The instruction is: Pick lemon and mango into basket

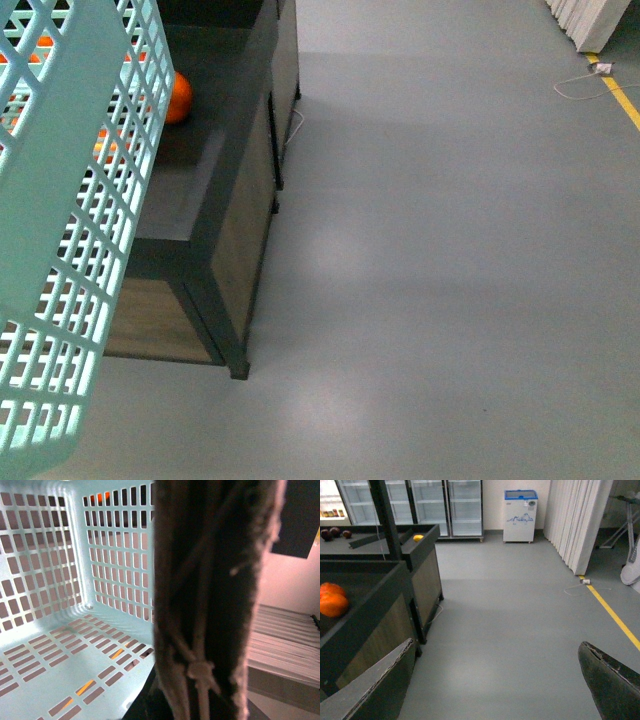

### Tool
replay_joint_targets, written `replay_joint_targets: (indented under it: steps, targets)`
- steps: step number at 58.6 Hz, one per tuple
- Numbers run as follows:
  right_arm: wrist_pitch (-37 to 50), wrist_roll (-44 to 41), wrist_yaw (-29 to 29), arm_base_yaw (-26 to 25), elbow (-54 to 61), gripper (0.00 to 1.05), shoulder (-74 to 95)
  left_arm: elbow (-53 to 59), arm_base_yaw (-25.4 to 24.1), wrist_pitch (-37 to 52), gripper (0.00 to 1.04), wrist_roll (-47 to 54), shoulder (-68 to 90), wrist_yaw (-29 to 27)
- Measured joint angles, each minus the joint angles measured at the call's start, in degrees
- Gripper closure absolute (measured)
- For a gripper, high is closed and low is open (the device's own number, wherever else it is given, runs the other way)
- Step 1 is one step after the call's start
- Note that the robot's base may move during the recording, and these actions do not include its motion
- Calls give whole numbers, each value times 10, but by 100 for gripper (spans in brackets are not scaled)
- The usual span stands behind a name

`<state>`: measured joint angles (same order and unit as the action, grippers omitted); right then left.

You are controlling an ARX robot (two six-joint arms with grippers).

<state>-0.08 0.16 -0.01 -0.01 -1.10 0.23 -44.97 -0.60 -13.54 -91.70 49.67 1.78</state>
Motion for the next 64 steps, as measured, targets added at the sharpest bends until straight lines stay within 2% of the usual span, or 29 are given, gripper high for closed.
replay_joint_targets:
  steps: [64]
  targets:
    - [0, 0, 2, 0, 0, 9, 0, 0, 0, 0, 100, -1, 0, 2]
